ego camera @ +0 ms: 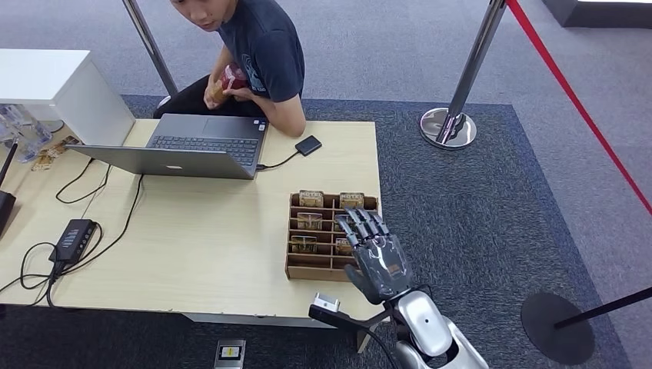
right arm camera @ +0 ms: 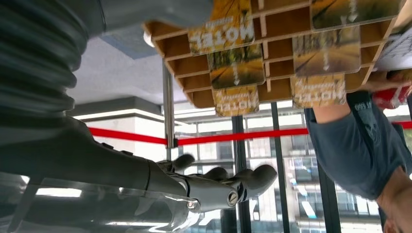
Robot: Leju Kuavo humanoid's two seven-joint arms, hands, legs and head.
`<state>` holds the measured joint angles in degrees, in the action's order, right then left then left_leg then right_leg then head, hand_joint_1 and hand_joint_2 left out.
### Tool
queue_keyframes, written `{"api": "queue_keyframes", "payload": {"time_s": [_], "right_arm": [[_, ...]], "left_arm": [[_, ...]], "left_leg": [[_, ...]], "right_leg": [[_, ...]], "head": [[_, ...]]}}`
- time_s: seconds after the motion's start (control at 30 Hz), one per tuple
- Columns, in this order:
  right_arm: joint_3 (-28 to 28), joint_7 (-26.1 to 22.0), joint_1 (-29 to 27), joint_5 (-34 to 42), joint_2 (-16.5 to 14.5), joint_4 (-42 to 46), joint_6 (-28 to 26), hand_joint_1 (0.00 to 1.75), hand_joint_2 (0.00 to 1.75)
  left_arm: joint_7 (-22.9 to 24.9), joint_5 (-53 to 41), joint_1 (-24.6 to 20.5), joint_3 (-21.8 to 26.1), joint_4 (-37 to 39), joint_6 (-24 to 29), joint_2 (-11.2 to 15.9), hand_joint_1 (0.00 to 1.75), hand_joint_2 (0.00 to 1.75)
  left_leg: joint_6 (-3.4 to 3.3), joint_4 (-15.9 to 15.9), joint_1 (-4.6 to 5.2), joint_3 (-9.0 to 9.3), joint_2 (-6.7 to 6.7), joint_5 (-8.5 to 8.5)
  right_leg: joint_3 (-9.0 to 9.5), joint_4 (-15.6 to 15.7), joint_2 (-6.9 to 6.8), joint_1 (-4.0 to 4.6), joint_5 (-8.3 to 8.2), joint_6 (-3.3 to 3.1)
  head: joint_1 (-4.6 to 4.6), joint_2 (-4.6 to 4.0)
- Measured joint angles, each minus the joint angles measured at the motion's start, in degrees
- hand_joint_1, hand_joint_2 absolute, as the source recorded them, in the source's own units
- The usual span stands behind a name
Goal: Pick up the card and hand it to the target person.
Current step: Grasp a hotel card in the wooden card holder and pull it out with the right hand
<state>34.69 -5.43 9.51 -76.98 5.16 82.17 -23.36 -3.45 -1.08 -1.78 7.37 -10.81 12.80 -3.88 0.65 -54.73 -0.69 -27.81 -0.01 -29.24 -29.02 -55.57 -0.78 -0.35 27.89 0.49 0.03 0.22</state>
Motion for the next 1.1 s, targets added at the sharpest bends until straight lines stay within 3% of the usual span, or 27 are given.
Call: {"api": "queue_keyframes", "payload": {"time_s": [0.03,0.07,0.33,0.47,0.63,0.77,0.87,1.0,1.1], "right_arm": [[0.2,0.5,0.1,0.1,-0.4,-0.4,0.5,0.65,1.75],[0.4,1.0,0.3,0.3,-1.0,-1.0,1.0,0.62,1.75],[0.5,1.4,5.0,4.5,-6.1,-7.6,0.0,0.64,1.75],[0.5,1.2,7.6,5.0,-8.2,-10.4,-0.5,0.46,1.75],[0.5,2.2,9.6,4.4,-9.9,-13.7,-0.9,0.48,1.75],[0.4,2.6,10.3,4.1,-10.4,-15.5,-1.3,1.07,1.75],[0.1,3.1,10.4,3.7,-10.4,-16.3,-1.3,1.21,1.75],[-0.5,3.6,9.9,3.2,-10.2,-16.6,-1.6,0.68,1.75],[-1.1,3.8,8.8,2.6,-9.8,-16.3,-1.7,0.43,1.75]], "left_arm": [[0.0,-0.2,0.0,0.0,0.0,0.0,0.0,0.00,0.00],[0.0,-0.4,0.0,0.0,0.0,0.0,0.0,0.00,0.00],[0.5,-0.3,-0.1,0.1,0.0,0.1,0.0,0.00,0.00],[1.4,0.2,0.0,0.6,0.0,0.6,-0.2,0.00,0.00],[2.3,0.2,0.0,1.2,0.0,1.0,-0.3,0.00,0.00],[2.4,0.1,0.0,1.4,0.0,1.1,-0.3,0.00,0.00],[2.1,-0.1,0.0,1.4,0.0,1.0,-0.4,0.00,0.00],[1.7,-0.5,0.0,1.4,0.0,0.5,-0.4,0.00,0.00],[1.4,-0.6,0.1,1.4,0.0,0.4,-0.3,0.00,0.00]], "left_leg": [[0.00,0.0,0.00,0.00,0.00,0.00],[0.00,0.0,0.00,0.00,0.00,0.00],[0.02,0.0,0.00,0.01,0.01,0.02],[0.03,0.0,0.00,0.01,0.01,0.02],[0.03,0.0,0.00,0.01,0.01,0.02],[0.03,0.0,0.00,0.00,0.01,0.02],[0.03,0.0,0.00,0.01,0.01,0.02],[0.03,0.0,0.00,0.01,0.01,0.02],[0.03,0.0,0.00,0.01,0.01,0.02]], "right_leg": [[0.00,0.0,0.00,0.00,0.00,0.00],[0.00,0.0,0.00,0.00,0.00,0.00],[0.00,0.0,0.00,0.00,-0.01,0.00],[0.00,0.0,0.00,0.00,-0.01,-0.01],[0.00,0.0,0.00,0.00,-0.01,-0.01],[-0.01,0.0,0.00,0.00,-0.01,0.00],[-0.02,0.0,0.00,0.00,-0.01,0.00],[-0.03,0.0,0.00,0.00,-0.01,0.00],[-0.04,0.0,0.00,0.00,-0.01,-0.01]], "head": [[-0.01,-0.01],[0.00,-0.01],[-0.01,0.00],[-0.01,-0.01],[-0.01,0.00],[-0.01,-0.01],[-0.01,0.00],[-0.01,0.00],[-0.01,0.00]]}}
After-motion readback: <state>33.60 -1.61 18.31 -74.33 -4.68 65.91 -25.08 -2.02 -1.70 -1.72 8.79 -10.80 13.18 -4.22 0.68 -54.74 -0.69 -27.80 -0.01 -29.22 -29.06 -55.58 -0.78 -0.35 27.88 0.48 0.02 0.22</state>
